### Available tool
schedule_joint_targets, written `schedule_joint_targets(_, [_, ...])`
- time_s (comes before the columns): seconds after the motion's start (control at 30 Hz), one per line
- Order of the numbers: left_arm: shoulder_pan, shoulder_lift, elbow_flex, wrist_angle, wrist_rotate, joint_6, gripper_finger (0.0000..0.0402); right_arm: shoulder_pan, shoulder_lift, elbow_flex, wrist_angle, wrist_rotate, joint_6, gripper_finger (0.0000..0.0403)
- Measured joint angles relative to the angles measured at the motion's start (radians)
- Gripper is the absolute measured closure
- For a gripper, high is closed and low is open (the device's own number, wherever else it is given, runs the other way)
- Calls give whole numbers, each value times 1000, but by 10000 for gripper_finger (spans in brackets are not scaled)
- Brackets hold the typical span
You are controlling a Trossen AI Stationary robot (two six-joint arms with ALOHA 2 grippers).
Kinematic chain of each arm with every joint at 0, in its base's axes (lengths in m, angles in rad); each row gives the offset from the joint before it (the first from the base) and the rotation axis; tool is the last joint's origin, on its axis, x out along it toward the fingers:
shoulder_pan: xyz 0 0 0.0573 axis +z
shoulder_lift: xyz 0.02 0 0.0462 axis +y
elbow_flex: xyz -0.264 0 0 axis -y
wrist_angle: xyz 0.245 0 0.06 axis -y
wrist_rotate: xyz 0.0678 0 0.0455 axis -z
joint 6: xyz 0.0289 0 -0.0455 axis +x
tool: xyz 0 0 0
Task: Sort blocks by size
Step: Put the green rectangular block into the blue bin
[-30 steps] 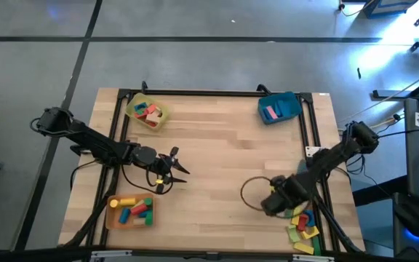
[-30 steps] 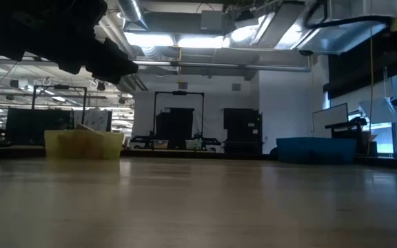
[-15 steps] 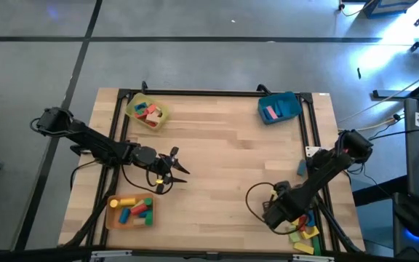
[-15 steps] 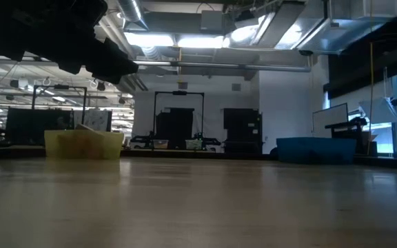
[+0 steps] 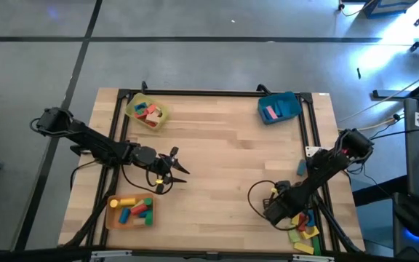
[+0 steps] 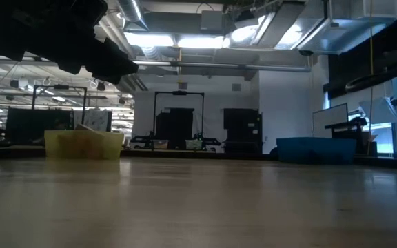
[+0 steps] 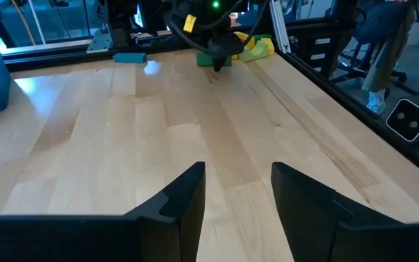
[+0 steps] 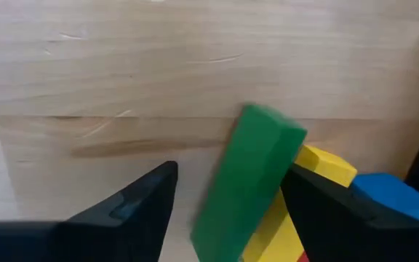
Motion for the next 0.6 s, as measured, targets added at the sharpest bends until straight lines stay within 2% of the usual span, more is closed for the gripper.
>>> schedule_joint_targets(0.3, [0, 0, 0, 0, 0, 0, 259, 1, -3, -9, 28, 33, -15, 191])
schedule_joint_targets(0.6, [0, 0, 0, 1, 0, 0, 259, 0, -2, -9, 60, 54, -78, 306])
